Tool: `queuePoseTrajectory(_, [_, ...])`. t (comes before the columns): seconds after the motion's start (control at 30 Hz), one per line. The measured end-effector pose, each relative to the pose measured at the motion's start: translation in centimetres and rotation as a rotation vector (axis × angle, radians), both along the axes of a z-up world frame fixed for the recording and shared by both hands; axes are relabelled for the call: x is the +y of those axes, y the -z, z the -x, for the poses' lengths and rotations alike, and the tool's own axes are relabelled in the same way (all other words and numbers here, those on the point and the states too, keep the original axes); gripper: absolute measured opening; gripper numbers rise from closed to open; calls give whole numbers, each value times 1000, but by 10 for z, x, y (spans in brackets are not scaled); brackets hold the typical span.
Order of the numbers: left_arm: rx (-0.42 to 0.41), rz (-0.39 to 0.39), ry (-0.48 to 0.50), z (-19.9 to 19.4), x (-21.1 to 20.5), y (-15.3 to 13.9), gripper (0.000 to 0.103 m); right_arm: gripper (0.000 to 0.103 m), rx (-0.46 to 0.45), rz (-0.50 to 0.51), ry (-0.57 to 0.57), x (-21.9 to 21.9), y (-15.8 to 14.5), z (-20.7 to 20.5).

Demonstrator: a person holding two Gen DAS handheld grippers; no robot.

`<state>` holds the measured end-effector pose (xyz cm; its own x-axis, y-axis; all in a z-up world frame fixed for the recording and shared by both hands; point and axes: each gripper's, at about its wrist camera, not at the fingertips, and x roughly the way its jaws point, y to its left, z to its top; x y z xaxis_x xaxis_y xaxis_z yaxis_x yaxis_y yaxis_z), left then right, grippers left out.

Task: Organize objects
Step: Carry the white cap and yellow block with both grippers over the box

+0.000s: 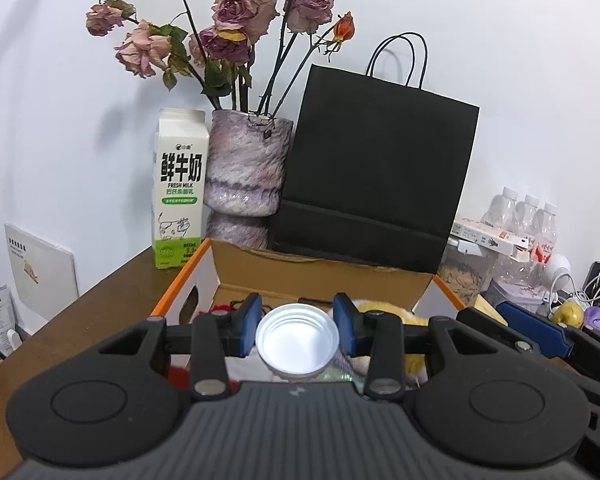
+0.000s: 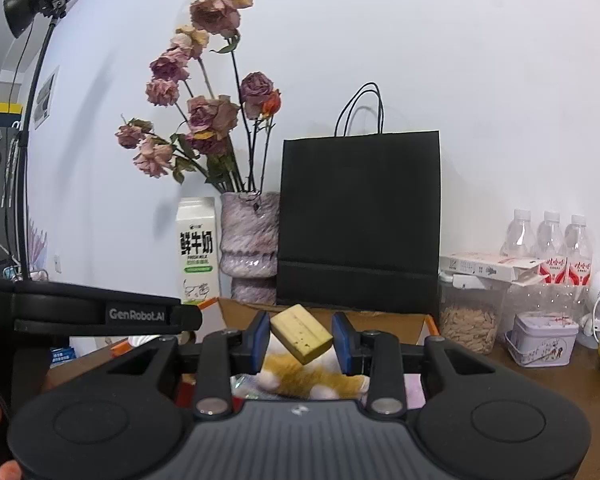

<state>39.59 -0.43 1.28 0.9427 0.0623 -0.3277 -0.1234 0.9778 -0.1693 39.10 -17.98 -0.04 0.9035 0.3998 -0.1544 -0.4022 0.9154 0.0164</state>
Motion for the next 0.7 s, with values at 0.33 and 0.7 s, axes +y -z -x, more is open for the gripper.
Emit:
queuePoseTrajectory(0.33, [-10,-5,13,-32,-2,-1,40,32,-6,-18,9,-3,-5,-36])
queuePoseTrajectory(0.7, [-16,-11,12,-63,3,-3,40,33,-2,-10,13,0,-5,-68])
